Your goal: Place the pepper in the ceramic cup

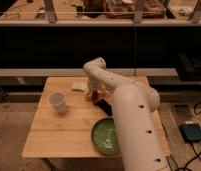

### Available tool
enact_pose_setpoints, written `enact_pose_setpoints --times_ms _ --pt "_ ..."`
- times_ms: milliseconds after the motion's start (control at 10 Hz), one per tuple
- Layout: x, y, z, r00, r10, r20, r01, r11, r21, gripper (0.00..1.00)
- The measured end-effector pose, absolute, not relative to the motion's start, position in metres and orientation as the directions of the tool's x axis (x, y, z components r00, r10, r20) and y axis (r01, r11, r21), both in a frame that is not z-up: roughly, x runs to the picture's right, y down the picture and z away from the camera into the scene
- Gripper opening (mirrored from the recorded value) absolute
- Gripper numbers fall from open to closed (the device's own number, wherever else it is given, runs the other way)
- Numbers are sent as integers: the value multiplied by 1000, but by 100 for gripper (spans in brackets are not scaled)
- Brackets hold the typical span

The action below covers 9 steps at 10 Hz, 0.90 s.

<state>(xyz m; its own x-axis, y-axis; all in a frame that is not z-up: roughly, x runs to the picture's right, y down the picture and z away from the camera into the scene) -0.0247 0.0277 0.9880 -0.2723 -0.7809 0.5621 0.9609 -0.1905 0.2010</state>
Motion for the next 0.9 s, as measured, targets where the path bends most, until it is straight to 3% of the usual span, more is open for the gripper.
enact_pose_setpoints --times_ms 100,800,900 --pt "-25 28 988 -274 -776 568 961 -192 201 72" --pt "-30 35 993 -302 -745 595 953 -222 207 2" --pt "-30 36 994 -306 -742 597 952 -225 208 0"
